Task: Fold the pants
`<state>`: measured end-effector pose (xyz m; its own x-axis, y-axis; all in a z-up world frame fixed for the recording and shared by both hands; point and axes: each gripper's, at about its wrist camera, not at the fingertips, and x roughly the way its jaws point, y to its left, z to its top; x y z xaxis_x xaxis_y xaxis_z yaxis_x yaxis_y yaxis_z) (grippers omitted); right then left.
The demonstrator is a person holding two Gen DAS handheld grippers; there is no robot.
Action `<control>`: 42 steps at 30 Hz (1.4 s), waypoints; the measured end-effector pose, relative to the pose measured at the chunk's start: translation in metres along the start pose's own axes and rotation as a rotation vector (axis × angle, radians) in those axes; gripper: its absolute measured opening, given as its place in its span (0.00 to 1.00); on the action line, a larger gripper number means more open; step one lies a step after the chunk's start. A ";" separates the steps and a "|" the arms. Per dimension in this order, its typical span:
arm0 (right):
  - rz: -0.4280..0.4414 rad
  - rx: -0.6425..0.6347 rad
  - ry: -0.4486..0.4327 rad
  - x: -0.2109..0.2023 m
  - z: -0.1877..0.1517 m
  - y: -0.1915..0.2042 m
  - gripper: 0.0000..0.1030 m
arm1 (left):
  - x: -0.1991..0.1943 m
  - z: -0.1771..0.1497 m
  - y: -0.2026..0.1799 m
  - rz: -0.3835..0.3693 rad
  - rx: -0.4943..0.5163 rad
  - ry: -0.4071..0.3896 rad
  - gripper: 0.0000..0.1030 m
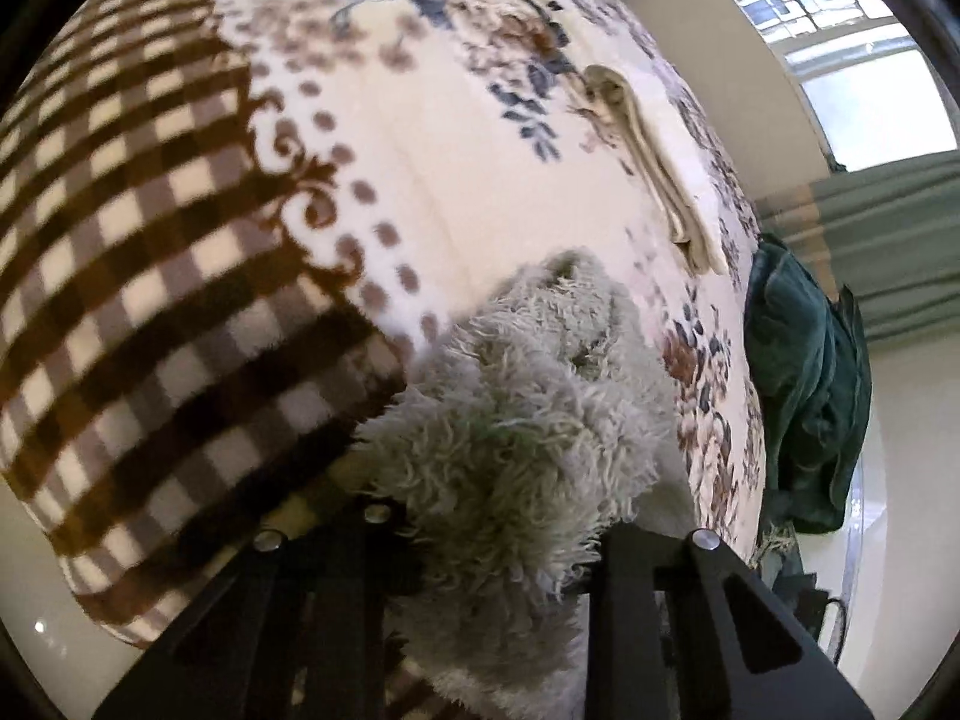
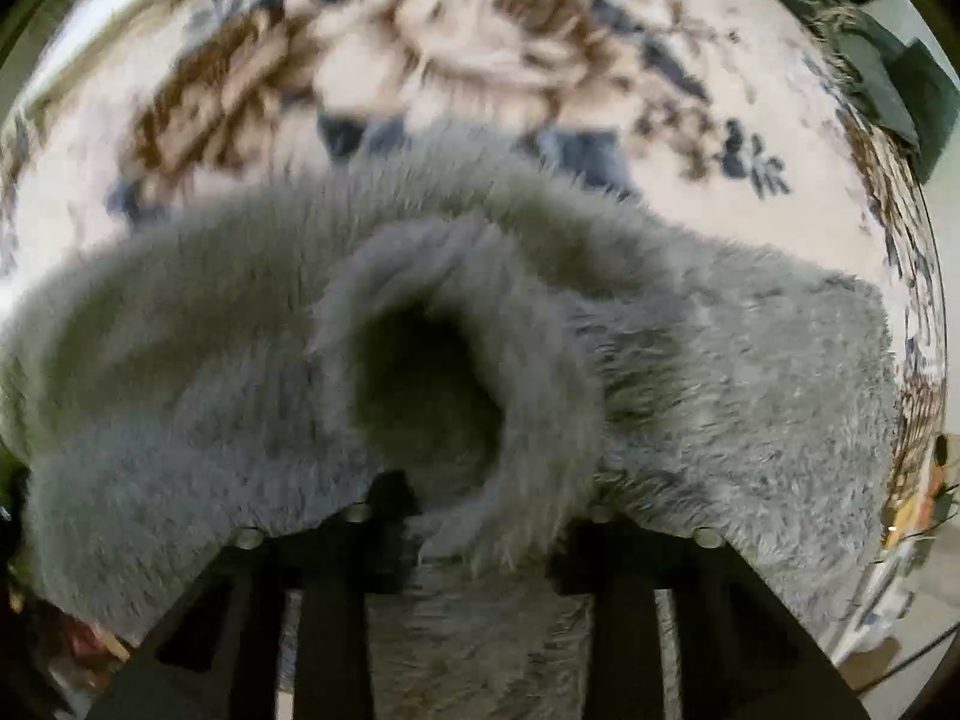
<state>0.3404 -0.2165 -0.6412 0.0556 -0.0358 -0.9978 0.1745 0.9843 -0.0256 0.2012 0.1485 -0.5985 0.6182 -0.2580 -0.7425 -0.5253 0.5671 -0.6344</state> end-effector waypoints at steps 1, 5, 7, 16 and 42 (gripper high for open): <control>0.024 0.010 -0.008 -0.006 0.000 -0.002 0.29 | -0.001 0.001 -0.002 -0.006 0.008 0.001 0.22; 0.035 -0.028 -0.035 -0.018 0.000 0.007 0.29 | -0.003 0.001 -0.005 -0.009 0.021 0.004 0.22; 0.056 -0.017 0.052 -0.001 0.002 0.009 0.44 | -0.004 0.000 -0.006 -0.009 0.019 0.007 0.22; 0.319 0.090 -0.001 -0.056 -0.014 -0.042 0.96 | -0.050 -0.015 -0.074 -0.083 0.210 -0.032 0.19; 0.129 0.602 -0.023 -0.003 -0.136 -0.472 0.96 | 0.067 -0.404 -0.331 -0.158 0.973 0.488 0.18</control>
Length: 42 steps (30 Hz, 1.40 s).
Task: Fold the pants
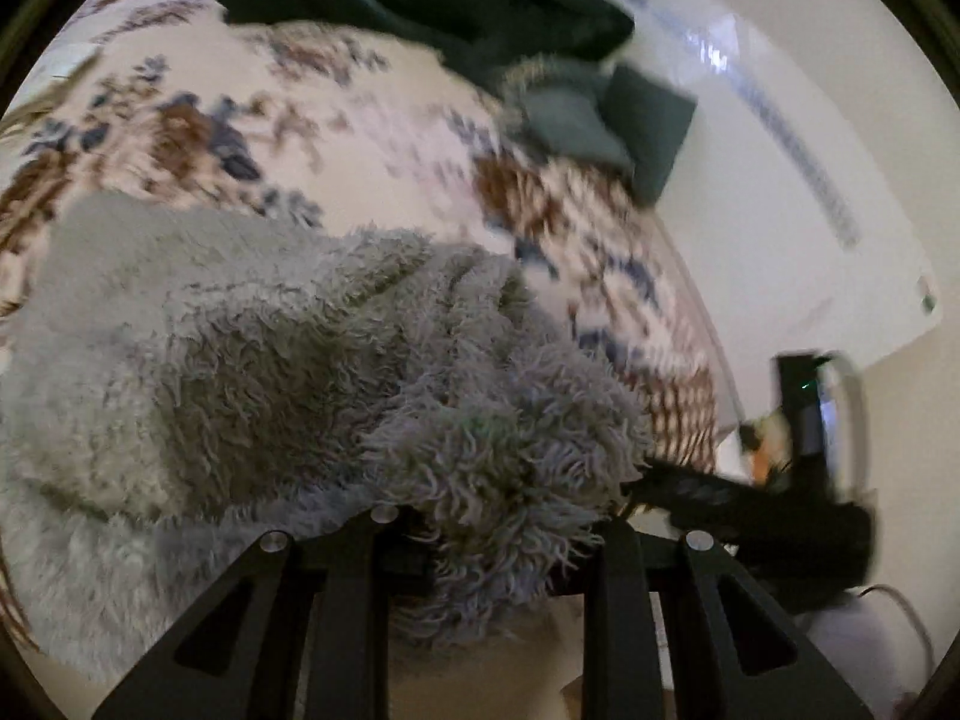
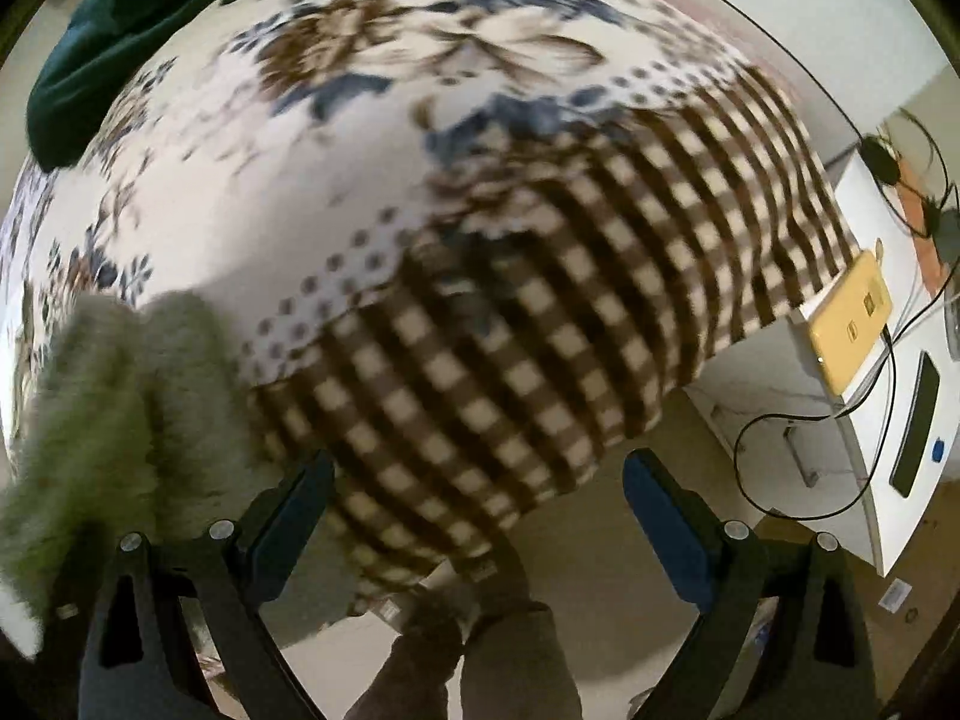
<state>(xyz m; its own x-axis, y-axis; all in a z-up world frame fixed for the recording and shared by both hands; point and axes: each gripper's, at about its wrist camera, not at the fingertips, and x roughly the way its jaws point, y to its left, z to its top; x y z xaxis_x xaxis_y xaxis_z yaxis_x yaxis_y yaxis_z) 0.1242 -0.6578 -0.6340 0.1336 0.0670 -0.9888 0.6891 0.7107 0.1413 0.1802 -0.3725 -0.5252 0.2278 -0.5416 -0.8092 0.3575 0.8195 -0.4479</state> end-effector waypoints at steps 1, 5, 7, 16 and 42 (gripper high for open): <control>0.004 0.008 0.001 0.002 0.003 -0.005 0.96 | 0.012 0.000 0.000 0.000 0.000 0.024 0.18; 0.122 0.051 0.000 0.001 0.012 -0.021 0.96 | 0.027 0.002 -0.004 0.018 -0.057 0.114 0.23; 0.172 0.063 -0.011 -0.004 0.016 -0.024 0.96 | 0.025 0.001 -0.012 0.027 -0.046 0.127 0.38; 0.460 0.013 0.064 -0.015 0.027 0.018 1.00 | -0.048 0.021 -0.009 0.035 0.019 0.044 0.83; 0.323 -0.169 0.141 0.027 0.070 0.127 0.48 | -0.010 0.130 0.154 0.106 -0.085 0.177 0.83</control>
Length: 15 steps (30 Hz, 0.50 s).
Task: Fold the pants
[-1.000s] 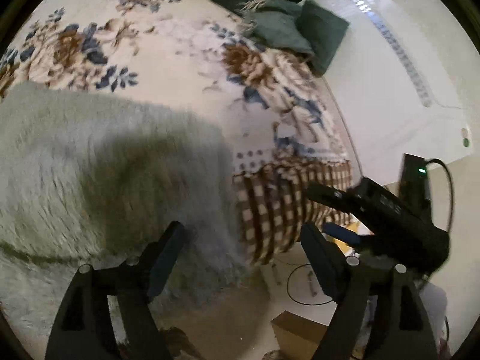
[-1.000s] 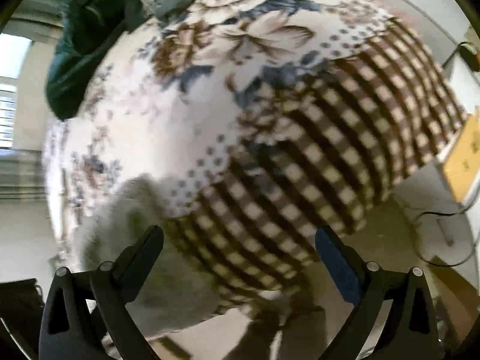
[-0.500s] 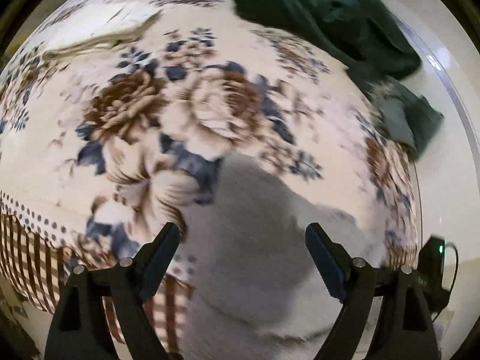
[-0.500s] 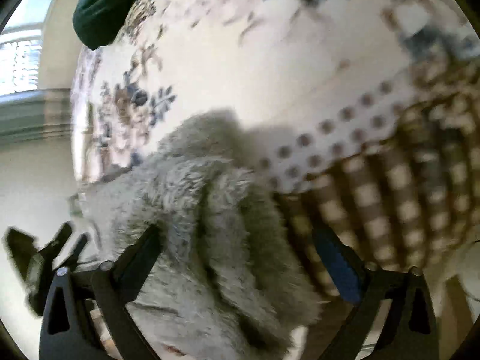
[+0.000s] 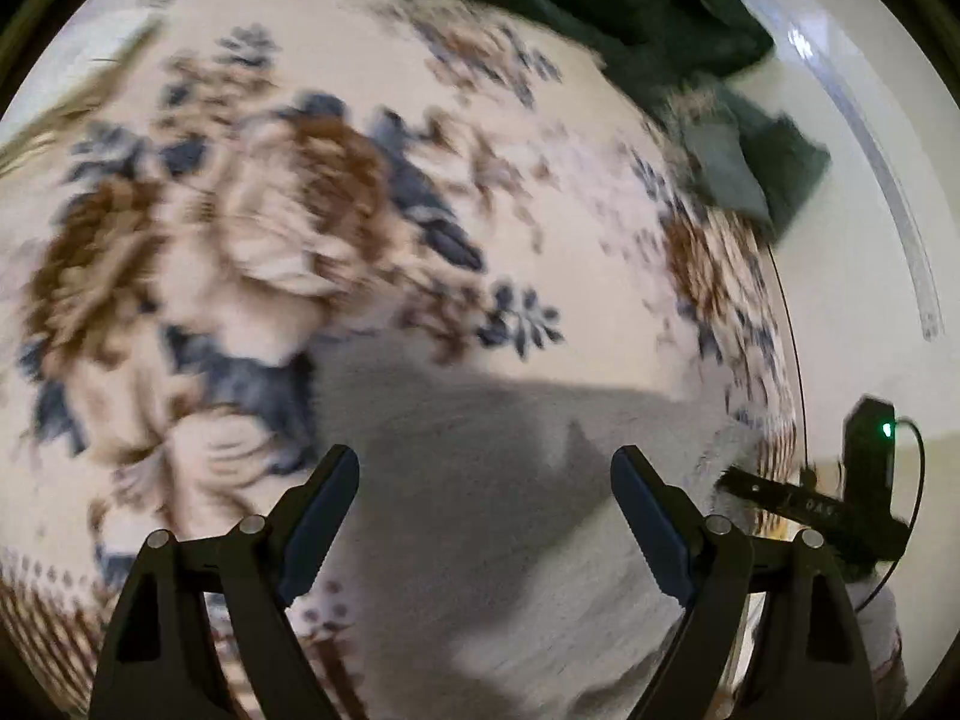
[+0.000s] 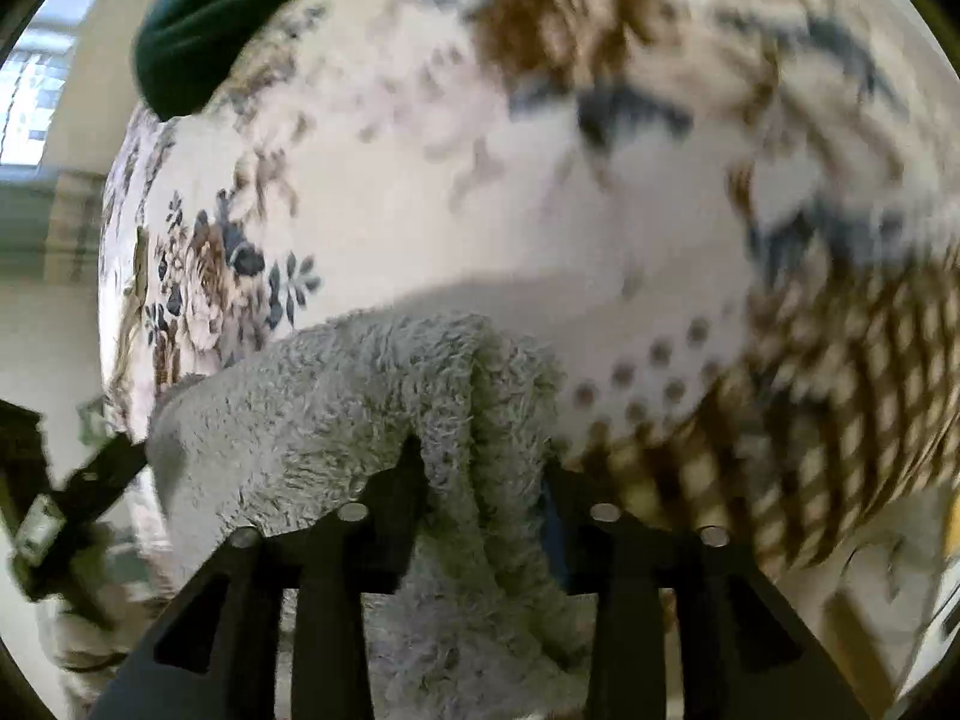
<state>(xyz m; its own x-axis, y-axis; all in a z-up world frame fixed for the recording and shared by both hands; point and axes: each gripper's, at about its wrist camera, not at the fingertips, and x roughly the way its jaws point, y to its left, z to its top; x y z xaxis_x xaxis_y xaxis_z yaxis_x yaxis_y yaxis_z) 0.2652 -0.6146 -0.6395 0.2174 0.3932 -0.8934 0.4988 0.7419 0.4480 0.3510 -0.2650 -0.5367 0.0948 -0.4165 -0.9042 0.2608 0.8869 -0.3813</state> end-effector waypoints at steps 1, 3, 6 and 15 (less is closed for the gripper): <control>0.011 0.020 -0.011 -0.004 -0.005 -0.002 0.55 | 0.008 0.002 -0.001 0.020 0.019 0.019 0.83; 0.006 0.071 -0.070 -0.027 -0.027 -0.006 0.77 | 0.023 0.006 0.002 0.062 0.059 0.054 0.83; 0.034 0.180 -0.110 -0.050 -0.074 -0.017 0.77 | 0.031 0.008 0.012 0.045 0.056 0.081 0.83; 0.491 0.657 -0.012 0.044 -0.184 -0.035 0.08 | 0.034 0.006 0.022 0.020 0.090 0.124 0.83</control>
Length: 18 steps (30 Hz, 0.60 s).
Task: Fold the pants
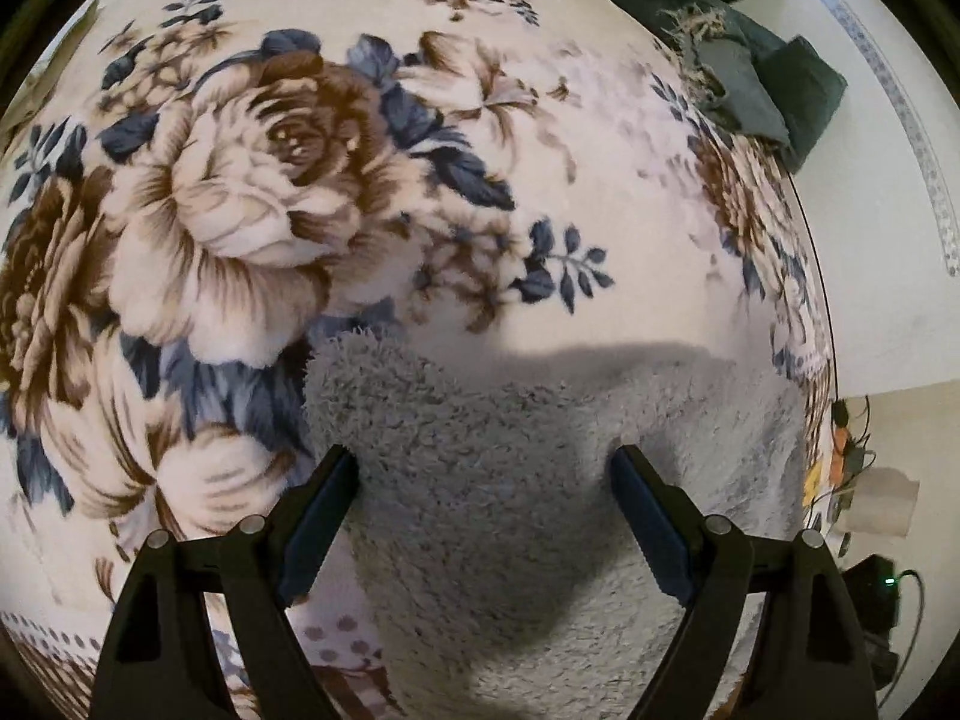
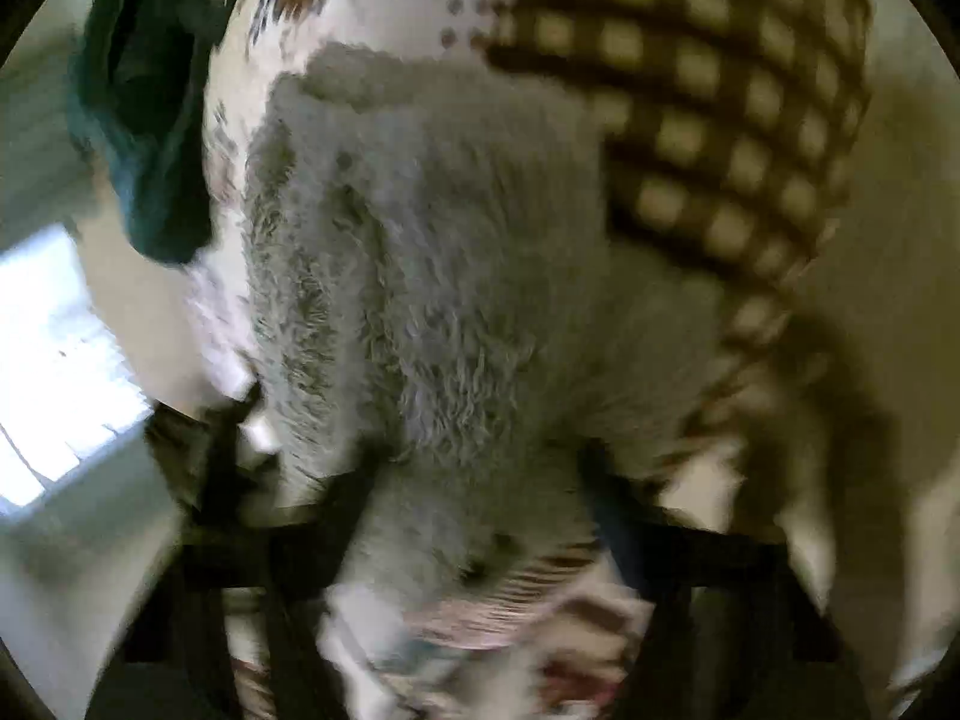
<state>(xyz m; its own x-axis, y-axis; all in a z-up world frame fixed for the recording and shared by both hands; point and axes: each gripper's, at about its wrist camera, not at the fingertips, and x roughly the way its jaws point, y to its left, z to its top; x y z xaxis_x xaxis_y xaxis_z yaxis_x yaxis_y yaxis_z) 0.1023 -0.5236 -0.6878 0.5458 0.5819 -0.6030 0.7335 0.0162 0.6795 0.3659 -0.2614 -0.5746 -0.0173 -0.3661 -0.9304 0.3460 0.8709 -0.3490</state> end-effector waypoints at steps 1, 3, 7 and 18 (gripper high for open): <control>-0.018 0.013 -0.027 0.000 -0.005 -0.003 0.08 | 0.001 0.000 0.000 0.001 0.008 0.001 0.83; -0.092 -0.032 -0.113 -0.017 -0.012 0.000 0.06 | 0.003 0.000 0.002 0.001 0.020 0.008 0.83; -0.157 -0.021 -0.181 -0.049 -0.007 -0.017 0.06 | 0.003 -0.001 0.003 -0.028 0.017 0.015 0.83; 0.032 -0.006 0.047 0.030 -0.077 -0.002 0.68 | -0.002 -0.005 0.000 -0.025 0.023 -0.002 0.83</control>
<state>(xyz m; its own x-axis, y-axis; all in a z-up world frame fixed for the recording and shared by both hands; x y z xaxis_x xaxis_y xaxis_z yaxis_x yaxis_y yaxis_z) 0.0856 -0.4431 -0.6751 0.5492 0.6196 -0.5608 0.7134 0.0019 0.7008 0.3609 -0.2588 -0.5736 -0.0247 -0.3884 -0.9212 0.3674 0.8534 -0.3697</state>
